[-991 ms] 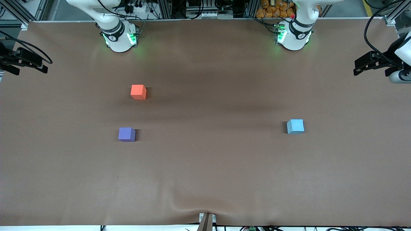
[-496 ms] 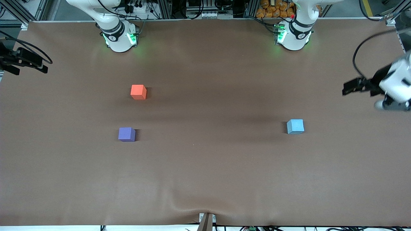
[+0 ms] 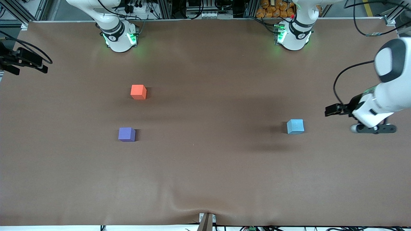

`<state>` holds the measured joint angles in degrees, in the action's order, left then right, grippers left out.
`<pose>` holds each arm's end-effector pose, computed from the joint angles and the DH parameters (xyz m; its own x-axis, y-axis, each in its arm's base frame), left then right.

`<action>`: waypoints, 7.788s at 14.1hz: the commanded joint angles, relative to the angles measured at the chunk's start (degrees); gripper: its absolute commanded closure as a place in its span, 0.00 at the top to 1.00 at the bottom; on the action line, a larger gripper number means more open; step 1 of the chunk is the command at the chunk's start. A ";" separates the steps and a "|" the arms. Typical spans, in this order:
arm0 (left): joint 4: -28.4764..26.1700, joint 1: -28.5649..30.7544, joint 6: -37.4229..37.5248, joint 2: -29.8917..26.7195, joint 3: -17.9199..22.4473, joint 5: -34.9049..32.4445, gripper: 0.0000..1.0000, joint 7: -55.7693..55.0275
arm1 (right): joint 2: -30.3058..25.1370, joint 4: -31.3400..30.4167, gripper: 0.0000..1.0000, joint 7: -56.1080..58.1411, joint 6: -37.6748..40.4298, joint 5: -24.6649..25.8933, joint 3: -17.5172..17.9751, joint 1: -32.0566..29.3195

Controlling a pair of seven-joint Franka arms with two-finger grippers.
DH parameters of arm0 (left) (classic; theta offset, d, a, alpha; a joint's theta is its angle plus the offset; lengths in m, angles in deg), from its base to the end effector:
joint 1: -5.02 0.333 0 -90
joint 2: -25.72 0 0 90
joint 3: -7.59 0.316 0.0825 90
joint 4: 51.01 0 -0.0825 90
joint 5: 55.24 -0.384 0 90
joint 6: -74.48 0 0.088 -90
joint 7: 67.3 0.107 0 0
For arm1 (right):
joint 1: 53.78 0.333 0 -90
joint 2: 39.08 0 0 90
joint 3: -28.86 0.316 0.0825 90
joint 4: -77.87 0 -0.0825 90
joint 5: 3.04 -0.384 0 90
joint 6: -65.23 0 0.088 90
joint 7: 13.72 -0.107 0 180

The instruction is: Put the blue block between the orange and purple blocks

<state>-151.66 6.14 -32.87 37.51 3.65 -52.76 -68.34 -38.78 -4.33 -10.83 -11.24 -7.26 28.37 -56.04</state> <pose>0.6091 -0.0309 0.4412 0.9958 -0.0178 -0.0896 -0.0131 -0.9985 0.0524 0.5302 -0.0163 0.6652 0.9947 0.0198 -0.1006 0.0119 -0.9969 -0.0781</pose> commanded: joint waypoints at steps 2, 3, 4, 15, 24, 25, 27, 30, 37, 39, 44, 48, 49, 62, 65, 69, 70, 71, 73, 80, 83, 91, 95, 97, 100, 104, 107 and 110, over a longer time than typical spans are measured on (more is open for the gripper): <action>-9.02 -0.68 -10.49 -1.08 -0.28 0.78 1.00 -1.41 | -1.00 -0.85 1.00 0.71 0.27 -0.35 0.40 -0.82; -10.52 -0.68 -11.81 -0.38 -0.45 0.78 1.00 -2.02 | -1.00 -0.85 1.00 0.71 0.27 -0.35 0.40 -0.82; -11.32 -0.68 -12.70 1.11 -0.89 0.87 1.00 -2.73 | -1.00 -0.85 1.00 0.71 0.27 -0.35 0.31 -0.82; -11.32 -3.67 -21.84 14.39 -1.60 -4.58 1.00 -8.89 | -1.00 -0.85 1.00 0.71 0.27 -0.35 0.31 -0.73; -9.75 -3.76 -22.11 17.65 -1.42 -4.58 0.22 -8.89 | -1.00 -0.85 1.00 0.71 0.44 -0.35 0.40 -0.73; -9.74 -3.76 -22.11 17.74 -1.42 -4.58 0.11 -8.89 | -1.00 -0.85 1.00 0.71 0.44 -0.35 0.40 -0.73; -9.74 -3.49 -22.02 16.86 -1.42 -4.67 0.01 -8.80 | -1.00 -0.85 1.00 0.71 0.44 -0.35 0.40 -0.73; -9.65 -3.32 -21.41 13.18 -1.42 -4.67 0.00 -9.06 | -1.00 -0.85 1.00 0.71 0.36 -0.35 0.40 -0.82; 5.09 -6.47 -0.51 8.68 -2.47 -4.41 0.00 -16.86 | -1.00 -0.85 1.00 0.71 0.36 -0.35 0.40 -0.82; 6.77 -9.80 0.13 8.95 -2.56 -3.88 0.00 -20.91 | -1.00 -0.85 1.00 0.71 0.36 -0.35 0.31 -0.82; 13.61 -20.25 0.39 12.27 -2.83 2.26 0.00 -29.87 | -0.91 -0.85 1.00 0.71 0.44 -0.35 0.31 -0.82; 20.56 -27.82 -0.66 19.12 -2.83 5.88 0.00 -38.56 | -0.91 -0.85 1.00 0.71 0.44 -0.35 0.31 -0.82; 21.80 -30.62 -1.80 20.88 -2.48 5.70 0.00 -41.64 | -0.91 -0.85 1.00 0.71 0.36 -0.35 0.31 -0.82; 23.39 -56.40 -18.85 35.30 7.89 3.68 0.08 -50.98 | 0.40 -0.59 1.00 0.53 0.44 -0.44 0.31 -0.73; 23.39 -57.72 -20.18 37.42 8.16 2.02 0.28 -51.07 | 2.50 -0.50 1.00 0.62 0.36 -0.44 0.40 -0.30; 23.30 -57.99 -20.53 36.64 8.42 0.52 1.00 -51.42 | 8.57 -0.15 1.00 0.62 0.44 -0.35 0.49 -0.30; 23.30 -57.99 -20.53 36.02 8.51 0.34 1.00 -51.95 | 9.80 -0.32 1.00 0.45 1.14 -0.35 0.49 -0.38; 23.30 -57.99 -20.53 35.41 8.77 0.25 1.00 -52.21 | 10.51 -0.58 1.00 -0.08 1.58 -1.05 0.57 -0.30; 23.30 -57.99 -20.09 32.78 10.00 0.25 1.00 -52.22 | 11.39 -1.55 1.00 -0.17 -0.16 -1.76 0.66 1.89; 22.86 -55.27 -11.41 18.19 20.44 0.08 1.00 -51.25 | 10.78 -11.47 1.00 -15.37 -10.71 -4.04 2.41 9.28; 22.69 -48.87 -5.43 17.30 23.01 0.08 1.00 -44.86 | 11.04 -15.87 1.00 -24.82 -18.69 -4.04 6.54 12.87; 14.72 -31.63 2.32 5.28 22.84 -0.10 1.00 -30.61 | 21.30 -17.73 1.00 -38.99 -40.92 -3.96 7.43 28.60; 5.13 -24.61 2.50 -4.74 22.66 -1.77 1.00 -22.37 | 26.42 -19.47 1.00 -42.71 -49.29 -2.99 7.34 33.62; 4.50 -22.14 2.67 -5.03 22.75 -1.86 1.00 -14.55 | 26.42 -22.37 1.00 -42.80 -53.41 -2.99 7.34 34.94; 4.41 -17.92 5.92 -7.13 21.87 -3.00 1.00 -4.51 | 27.82 -23.26 1.00 -44.37 -57.20 -2.90 7.34 36.70; 4.85 -4.66 7.85 -8.71 4.24 -7.39 1.00 -2.56 | 30.19 -23.26 1.00 -44.99 -60.37 -2.38 7.26 37.41; 6.07 -4.72 12.77 -11.17 2.11 -7.48 1.00 -1.86 | 32.04 -23.00 1.00 -47.62 -62.83 -2.03 7.25 38.46; 8.53 -3.68 18.21 -13.28 0.17 -6.43 1.00 0.51 | 33.27 -22.82 1.00 -49.38 -63.45 -0.36 7.25 39.16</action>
<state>-144.59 0.68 -18.59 26.56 5.65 -59.00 -70.33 -6.20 -27.43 -57.54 -73.78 -9.25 36.18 -18.02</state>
